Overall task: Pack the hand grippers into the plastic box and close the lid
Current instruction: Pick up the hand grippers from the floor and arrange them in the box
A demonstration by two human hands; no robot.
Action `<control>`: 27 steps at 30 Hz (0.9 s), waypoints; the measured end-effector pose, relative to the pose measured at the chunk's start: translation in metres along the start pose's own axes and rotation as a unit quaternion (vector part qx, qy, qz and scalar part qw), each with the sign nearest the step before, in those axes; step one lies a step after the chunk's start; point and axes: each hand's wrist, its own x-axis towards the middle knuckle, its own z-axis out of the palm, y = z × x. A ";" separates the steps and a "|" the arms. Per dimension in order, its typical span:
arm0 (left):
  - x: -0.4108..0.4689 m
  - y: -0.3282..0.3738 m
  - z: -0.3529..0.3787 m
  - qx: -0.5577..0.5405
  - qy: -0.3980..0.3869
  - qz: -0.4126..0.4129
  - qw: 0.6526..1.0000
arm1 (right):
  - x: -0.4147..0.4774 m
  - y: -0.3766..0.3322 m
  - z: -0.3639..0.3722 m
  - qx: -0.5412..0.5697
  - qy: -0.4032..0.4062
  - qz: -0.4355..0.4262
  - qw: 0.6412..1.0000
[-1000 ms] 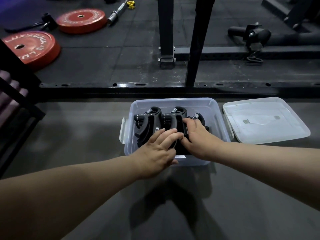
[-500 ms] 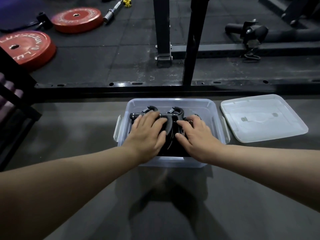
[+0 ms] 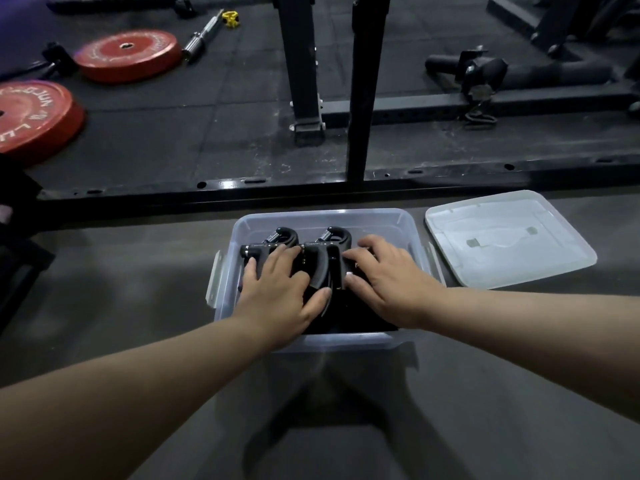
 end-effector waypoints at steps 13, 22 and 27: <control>-0.004 0.007 0.002 -0.011 -0.017 -0.013 1.000 | -0.005 0.014 -0.001 0.015 0.002 0.011 1.000; 0.000 0.014 -0.001 -0.022 -0.030 -0.027 0.999 | 0.002 0.025 -0.004 0.018 0.014 0.011 1.000; 0.002 0.006 0.005 -0.010 -0.010 -0.002 1.000 | -0.004 0.022 0.004 0.043 0.042 0.019 0.998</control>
